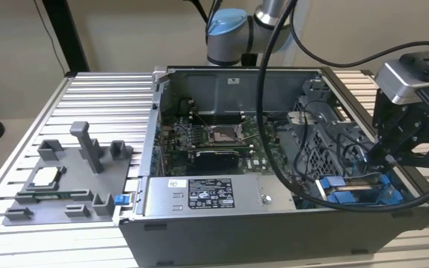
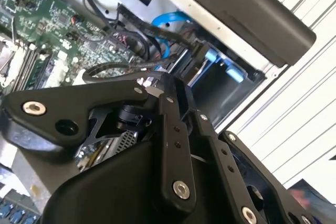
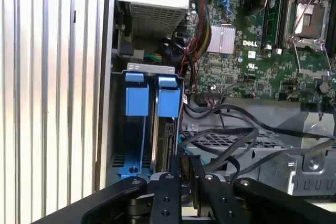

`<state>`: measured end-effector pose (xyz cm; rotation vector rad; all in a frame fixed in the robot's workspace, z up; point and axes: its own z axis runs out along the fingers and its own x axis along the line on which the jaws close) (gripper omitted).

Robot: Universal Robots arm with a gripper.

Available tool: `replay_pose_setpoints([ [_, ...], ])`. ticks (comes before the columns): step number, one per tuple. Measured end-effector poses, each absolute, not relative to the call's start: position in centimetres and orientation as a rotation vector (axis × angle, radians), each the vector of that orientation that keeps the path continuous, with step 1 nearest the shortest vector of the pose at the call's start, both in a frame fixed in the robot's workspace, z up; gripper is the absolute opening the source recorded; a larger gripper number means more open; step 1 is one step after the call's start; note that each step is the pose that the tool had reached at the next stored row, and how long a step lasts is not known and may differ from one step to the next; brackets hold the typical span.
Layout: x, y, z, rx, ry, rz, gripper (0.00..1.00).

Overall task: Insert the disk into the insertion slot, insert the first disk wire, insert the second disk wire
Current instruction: 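Insert the first disk wire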

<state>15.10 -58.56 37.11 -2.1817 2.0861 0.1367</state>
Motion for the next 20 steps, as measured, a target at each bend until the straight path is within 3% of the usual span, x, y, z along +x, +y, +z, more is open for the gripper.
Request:
replay_pose_setpoints([
  [20, 15.3, -58.4, 35.7, -2.198, 2.103, 0.068, 0.00],
])
